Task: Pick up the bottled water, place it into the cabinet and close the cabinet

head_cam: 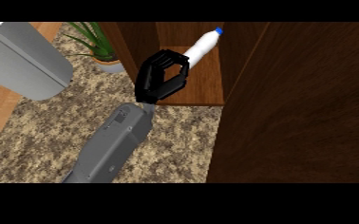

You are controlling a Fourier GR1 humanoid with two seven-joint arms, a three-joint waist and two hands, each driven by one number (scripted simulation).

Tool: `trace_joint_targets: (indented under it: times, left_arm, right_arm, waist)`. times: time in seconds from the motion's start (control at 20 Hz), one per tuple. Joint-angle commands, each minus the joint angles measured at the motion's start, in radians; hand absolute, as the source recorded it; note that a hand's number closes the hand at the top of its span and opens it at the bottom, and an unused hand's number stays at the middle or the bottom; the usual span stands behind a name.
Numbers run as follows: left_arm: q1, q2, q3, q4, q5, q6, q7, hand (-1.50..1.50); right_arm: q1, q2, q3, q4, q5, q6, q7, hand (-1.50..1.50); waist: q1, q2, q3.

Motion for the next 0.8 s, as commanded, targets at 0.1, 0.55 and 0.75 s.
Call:
trace_joint_targets:
  times: [0.1, 0.55, 0.75]
  left_arm:
    - [0.233, 0.095, -0.072, -0.253, -0.030, 0.012, 0.051, 1.50]
    - [0.568, 0.260, -0.095, -0.704, -0.061, 0.056, 0.116, 1.50]
    - [0.621, 0.289, -0.041, -0.758, -0.058, 0.031, 0.117, 1.50]
  right_arm:
    - [-0.025, -0.103, 0.069, -0.104, 0.079, 0.065, 0.124, 1.50]
    - [-0.089, -0.017, 0.242, -0.042, 0.013, 0.054, 0.227, 1.50]
    - [-0.168, 0.023, 0.348, -0.090, 0.087, 0.042, 0.358, 1.50]
  waist:
    - [0.014, -0.002, -0.001]
    - [0.002, 0.005, 0.000]
    - [-0.011, 0.008, 0.000]
